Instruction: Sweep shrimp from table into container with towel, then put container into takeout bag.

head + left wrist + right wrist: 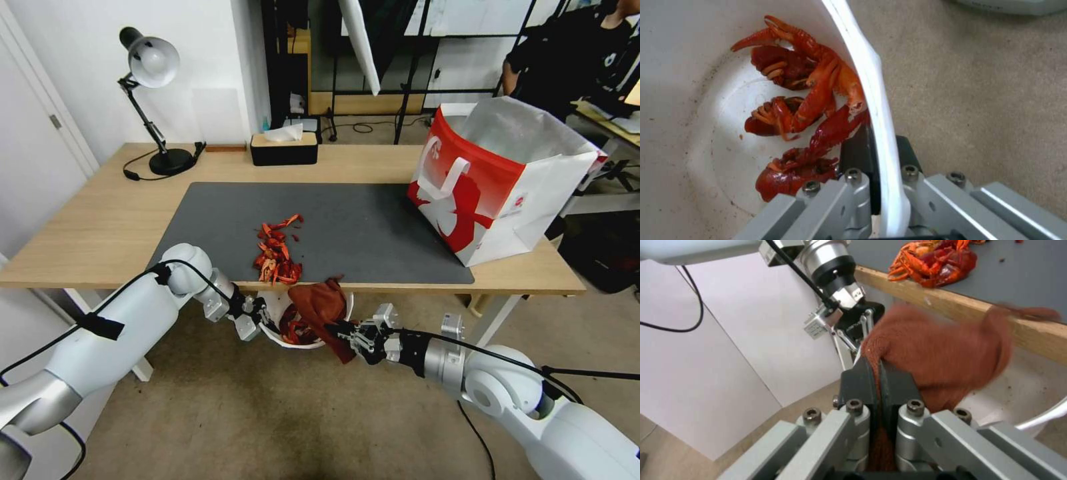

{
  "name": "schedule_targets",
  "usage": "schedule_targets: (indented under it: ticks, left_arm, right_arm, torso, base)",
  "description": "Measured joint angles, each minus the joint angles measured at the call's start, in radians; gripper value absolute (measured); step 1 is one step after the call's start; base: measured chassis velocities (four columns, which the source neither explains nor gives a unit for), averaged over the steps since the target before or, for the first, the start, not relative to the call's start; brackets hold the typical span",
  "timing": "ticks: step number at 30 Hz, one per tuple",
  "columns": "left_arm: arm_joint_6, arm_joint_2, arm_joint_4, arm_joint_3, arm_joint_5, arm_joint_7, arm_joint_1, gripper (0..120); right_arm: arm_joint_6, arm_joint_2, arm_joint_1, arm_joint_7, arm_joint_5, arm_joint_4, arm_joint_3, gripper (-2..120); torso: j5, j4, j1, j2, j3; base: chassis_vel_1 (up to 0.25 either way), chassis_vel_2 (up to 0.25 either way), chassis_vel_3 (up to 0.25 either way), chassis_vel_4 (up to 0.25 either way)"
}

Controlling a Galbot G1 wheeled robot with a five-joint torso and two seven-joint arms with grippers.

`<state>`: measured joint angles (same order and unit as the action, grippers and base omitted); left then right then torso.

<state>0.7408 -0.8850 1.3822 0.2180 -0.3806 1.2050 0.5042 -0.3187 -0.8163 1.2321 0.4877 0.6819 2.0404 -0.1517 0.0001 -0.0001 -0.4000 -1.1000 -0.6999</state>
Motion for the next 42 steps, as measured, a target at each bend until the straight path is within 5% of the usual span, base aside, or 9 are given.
schedule_targets:
  ticks: [12, 25, 33, 35, 42]
  left_arm:
    - [0.001, 0.003, 0.003, 0.0, -0.001, 0.0, 0.001, 0]
    - [0.002, 0.02, 0.016, -0.034, -0.002, 0.0, 0.04, 0]
    - [0.008, 0.042, 0.022, -0.06, -0.006, 0.002, 0.079, 0]
    - [0.009, 0.043, 0.022, -0.068, -0.007, 0.004, 0.083, 0]
    - [0.01, 0.059, 0.024, -0.081, -0.004, 0.005, 0.095, 0]
  right_arm:
    - [0.001, 0.0, -0.008, 0.002, 0.011, 0.038, -0.022, 0]
    - [0.024, 0.002, -0.174, -0.003, 0.108, 0.037, -0.031, 0]
    - [0.045, -0.045, -0.462, -0.043, 0.192, -0.149, 0.021, 0]
    - [0.068, -0.106, -0.609, -0.05, 0.145, -0.327, 0.096, 0]
    - [0.107, -0.224, -0.777, -0.031, 0.053, -0.597, 0.217, 0]
  torso:
    - [-0.0001, -0.0001, 0.0, 0.0, 0.0]
    - [-0.0003, 0.0002, 0.0, 0.0, 0.0]
    - [-0.0003, 0.0002, 0.0, 0.0, 0.0]
    - [-0.0003, 0.0001, 0.0, 0.0, 0.0]
    - [-0.0001, 0.0003, 0.0, 0.0, 0.0]
  base:
    - [0.0, 0.0, 0.0, 0.0]
    - [0.0, 0.0, 0.0, 0.0]
    - [0.0, 0.0, 0.0, 0.0]
    - [0.0, 0.0, 0.0, 0.0]
    - [0.0, 0.0, 0.0, 0.0]
